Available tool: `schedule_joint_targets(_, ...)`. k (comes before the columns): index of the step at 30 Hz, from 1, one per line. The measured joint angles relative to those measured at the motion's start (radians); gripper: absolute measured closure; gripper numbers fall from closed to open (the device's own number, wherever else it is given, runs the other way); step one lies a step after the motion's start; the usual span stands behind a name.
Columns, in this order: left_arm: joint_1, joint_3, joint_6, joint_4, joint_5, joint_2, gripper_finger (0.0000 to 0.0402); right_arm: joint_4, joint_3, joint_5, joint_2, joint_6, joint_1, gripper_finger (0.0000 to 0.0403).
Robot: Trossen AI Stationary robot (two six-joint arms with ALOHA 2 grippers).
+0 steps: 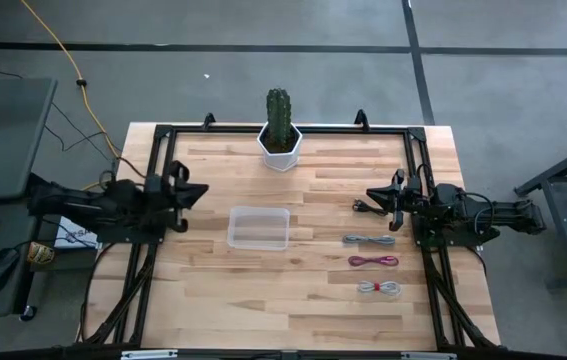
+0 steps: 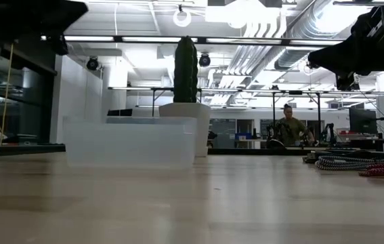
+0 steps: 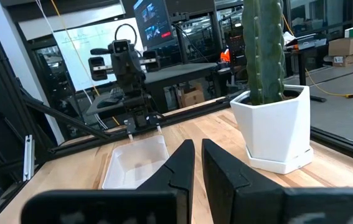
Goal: Pick and place USB-C Cables
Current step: Put the black charger cable into the transparent bin
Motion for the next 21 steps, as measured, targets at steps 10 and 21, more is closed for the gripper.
schedule_joint_targets(10, 0.213, 0.292, -0.028, -0.231, 0.363, 0.346, 0.0343, 0.005, 0.000, 0.063, 0.000, -0.092, 0.000, 0.0379)
schedule_joint_targets(21, 0.356, 0.316, -0.102, -0.014, 0.428, 0.558, 0.0233, 0.300, 0.000, 0.189, 0.007, 0.036, -0.003, 0.0379)
